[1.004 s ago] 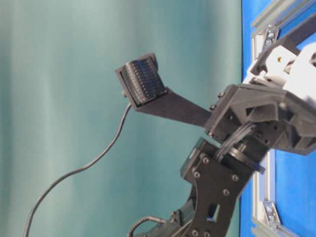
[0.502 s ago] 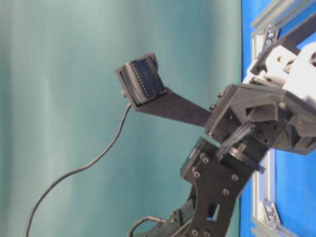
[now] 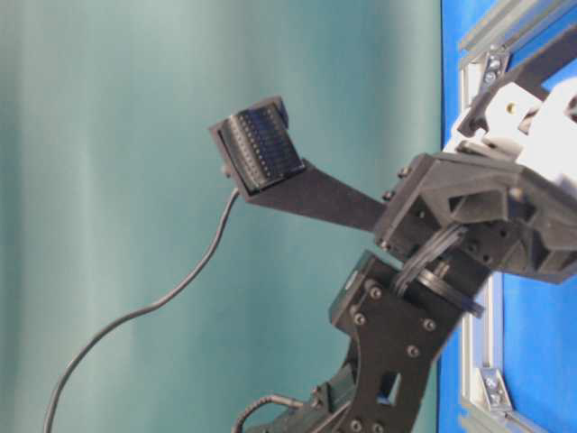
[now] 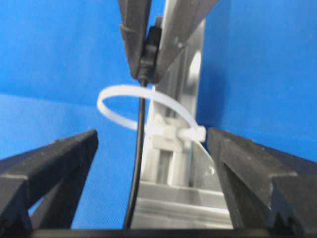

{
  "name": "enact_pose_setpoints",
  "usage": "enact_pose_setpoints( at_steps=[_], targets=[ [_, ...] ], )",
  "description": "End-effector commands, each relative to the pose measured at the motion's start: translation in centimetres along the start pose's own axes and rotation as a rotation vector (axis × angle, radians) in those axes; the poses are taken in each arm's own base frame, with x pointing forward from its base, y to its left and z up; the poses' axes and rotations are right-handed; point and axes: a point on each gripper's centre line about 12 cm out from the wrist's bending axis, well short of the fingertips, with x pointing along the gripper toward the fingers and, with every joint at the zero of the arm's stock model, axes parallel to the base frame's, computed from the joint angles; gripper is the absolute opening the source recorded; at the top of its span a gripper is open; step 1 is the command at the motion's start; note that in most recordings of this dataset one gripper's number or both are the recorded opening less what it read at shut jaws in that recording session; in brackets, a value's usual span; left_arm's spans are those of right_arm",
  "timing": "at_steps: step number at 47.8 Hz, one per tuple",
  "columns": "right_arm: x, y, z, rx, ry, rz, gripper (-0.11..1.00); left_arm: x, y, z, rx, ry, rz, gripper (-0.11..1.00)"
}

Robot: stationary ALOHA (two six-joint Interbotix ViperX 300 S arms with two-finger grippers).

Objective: Insert the wire through the string loop located on the right side.
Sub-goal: 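Open the right gripper to release the cable, then pull the plug leftward with the left gripper, drawing cable through loop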

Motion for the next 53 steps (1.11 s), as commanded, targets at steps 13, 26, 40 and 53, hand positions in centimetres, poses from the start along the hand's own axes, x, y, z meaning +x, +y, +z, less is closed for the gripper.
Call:
enact_pose_setpoints(
  at_steps=[13, 26, 40, 53],
  targets=[
    [-0.2, 0.1, 0.7, 0.0, -0.026, 0.005, 0.87, -0.4, -0.3, 1.7, -0.001, -0.046, -0.007, 0.08],
    [-0.2, 0.1, 0.7, 0.0, -0.026, 0.005, 0.87, -2.8, -0.1, 1.4, 0.001, -0.032, -0.004, 0.08],
    [-0.2, 0.1, 0.8, -0.001, -0.029, 0.006, 0.87, -9.1, -0.3, -0.5, 0.008, 0.007, -0.011, 0.08],
    [-0.2, 0.1, 0.7, -0.003, -0.025, 0.006, 0.87, -14.3, -0.4, -3.6, 0.017, 0.028, -0.022, 0.08]
  ],
)
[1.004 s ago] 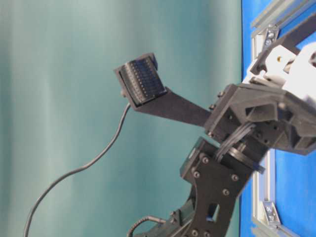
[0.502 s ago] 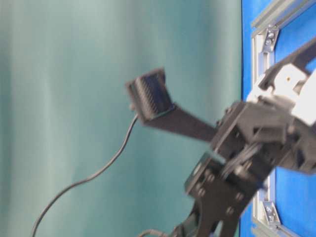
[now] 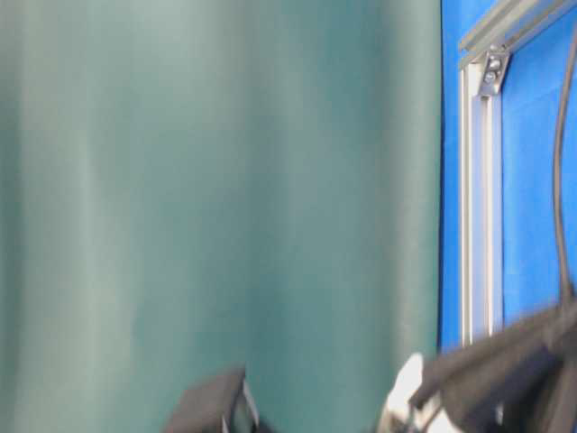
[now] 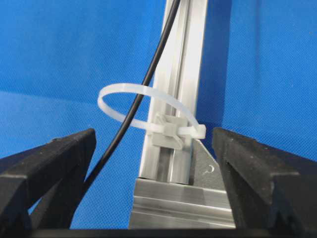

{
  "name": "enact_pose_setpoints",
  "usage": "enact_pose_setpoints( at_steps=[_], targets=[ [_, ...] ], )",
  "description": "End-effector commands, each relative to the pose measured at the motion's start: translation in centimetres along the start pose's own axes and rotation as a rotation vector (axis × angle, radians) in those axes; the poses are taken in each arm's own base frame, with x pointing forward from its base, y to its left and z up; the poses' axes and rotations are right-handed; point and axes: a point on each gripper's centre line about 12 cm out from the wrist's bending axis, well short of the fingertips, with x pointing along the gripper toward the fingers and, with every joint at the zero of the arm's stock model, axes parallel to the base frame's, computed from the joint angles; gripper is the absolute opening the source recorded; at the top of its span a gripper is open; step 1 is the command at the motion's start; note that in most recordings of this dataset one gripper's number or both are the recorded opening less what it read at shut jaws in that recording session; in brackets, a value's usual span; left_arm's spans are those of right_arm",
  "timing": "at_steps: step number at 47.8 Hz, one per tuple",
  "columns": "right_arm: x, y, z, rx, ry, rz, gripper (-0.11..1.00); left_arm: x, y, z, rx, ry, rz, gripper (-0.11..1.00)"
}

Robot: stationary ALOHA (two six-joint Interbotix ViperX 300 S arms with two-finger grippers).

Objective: Insert the wire through the string loop located on the right side.

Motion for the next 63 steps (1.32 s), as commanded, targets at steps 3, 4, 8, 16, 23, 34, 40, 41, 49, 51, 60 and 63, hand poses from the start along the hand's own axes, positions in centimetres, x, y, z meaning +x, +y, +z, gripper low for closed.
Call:
enact_pose_setpoints(
  at_steps=[3, 4, 8, 16, 23, 34, 40, 41, 49, 51, 60, 63],
  targets=[
    [-0.1, 0.1, 0.7, -0.003, -0.026, 0.006, 0.87, -2.7, -0.4, -0.1, 0.006, -0.037, -0.015, 0.08],
    [-0.1, 0.1, 0.7, -0.003, -0.026, 0.006, 0.87, -3.1, -0.4, -0.2, 0.007, -0.037, -0.016, 0.08],
    [-0.1, 0.1, 0.7, -0.003, -0.026, 0.006, 0.87, -4.4, -0.5, -1.1, 0.012, -0.029, -0.022, 0.08],
    [-0.1, 0.1, 0.7, -0.003, -0.026, 0.006, 0.87, -7.4, -0.4, -3.0, 0.017, -0.016, -0.027, 0.08],
    [-0.1, 0.1, 0.7, -0.003, -0.026, 0.006, 0.87, -9.6, -0.1, -4.3, 0.015, -0.021, -0.027, 0.08],
    [-0.1, 0.1, 0.8, -0.003, -0.029, 0.006, 0.87, -10.7, 0.0, -4.9, 0.016, -0.024, -0.029, 0.08],
    [-0.1, 0.1, 0.6, 0.0, -0.023, 0.005, 0.87, -10.0, -0.1, -4.6, 0.03, 0.0, -0.028, 0.08],
    [-0.1, 0.1, 0.7, -0.001, -0.024, 0.006, 0.87, -9.8, -0.1, -4.6, 0.033, 0.011, -0.028, 0.08],
    [-0.1, 0.1, 0.7, 0.003, -0.022, 0.005, 0.87, -9.8, -0.1, -5.2, 0.032, 0.065, -0.027, 0.09],
    [-0.1, 0.1, 0.6, 0.004, -0.021, 0.005, 0.87, -9.9, -0.1, -5.3, 0.028, 0.068, -0.027, 0.09],
    [-0.1, 0.1, 0.7, 0.008, -0.018, 0.005, 0.87, -10.5, 0.0, -5.6, 0.017, 0.062, -0.027, 0.17],
    [-0.1, 0.2, 0.8, 0.006, -0.018, 0.005, 0.87, -10.7, 0.0, -5.8, 0.012, 0.062, -0.027, 0.34]
  ],
)
